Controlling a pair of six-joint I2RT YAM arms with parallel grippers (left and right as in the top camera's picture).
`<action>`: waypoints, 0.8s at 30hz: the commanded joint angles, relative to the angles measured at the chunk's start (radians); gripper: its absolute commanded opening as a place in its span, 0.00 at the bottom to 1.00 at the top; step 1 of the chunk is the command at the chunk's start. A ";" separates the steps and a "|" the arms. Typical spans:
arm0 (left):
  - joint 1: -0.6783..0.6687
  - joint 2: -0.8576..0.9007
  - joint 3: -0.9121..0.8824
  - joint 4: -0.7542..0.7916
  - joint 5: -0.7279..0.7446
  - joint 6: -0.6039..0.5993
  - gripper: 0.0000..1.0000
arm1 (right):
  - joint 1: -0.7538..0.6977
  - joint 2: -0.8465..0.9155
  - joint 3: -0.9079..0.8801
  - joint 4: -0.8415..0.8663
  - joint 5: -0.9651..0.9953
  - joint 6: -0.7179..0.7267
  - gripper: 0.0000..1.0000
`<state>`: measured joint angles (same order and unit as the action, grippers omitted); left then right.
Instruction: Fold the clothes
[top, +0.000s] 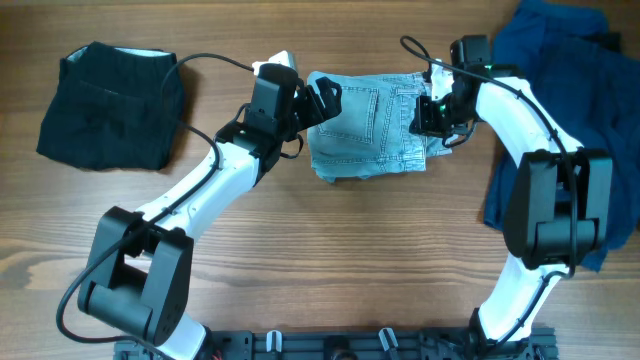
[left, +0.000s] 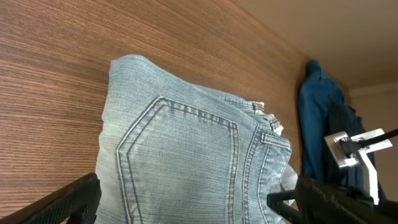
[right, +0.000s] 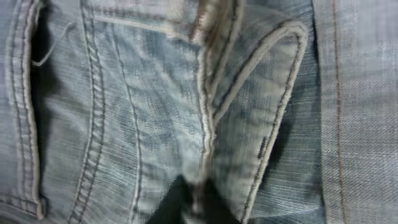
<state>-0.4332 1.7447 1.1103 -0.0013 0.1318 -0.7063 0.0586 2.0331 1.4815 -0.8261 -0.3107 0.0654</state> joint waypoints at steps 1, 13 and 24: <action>0.005 -0.006 0.006 -0.008 0.012 -0.005 0.99 | -0.016 0.006 0.014 0.001 -0.005 -0.011 0.04; 0.005 -0.006 0.006 -0.018 0.007 -0.005 0.99 | -0.135 -0.063 0.126 0.114 0.121 -0.013 0.04; 0.005 -0.005 0.006 -0.040 0.016 -0.004 1.00 | -0.137 -0.081 0.132 0.150 0.180 0.016 1.00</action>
<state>-0.4332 1.7447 1.1103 -0.0269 0.1318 -0.7063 -0.0731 1.9976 1.5864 -0.6582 -0.1024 0.0628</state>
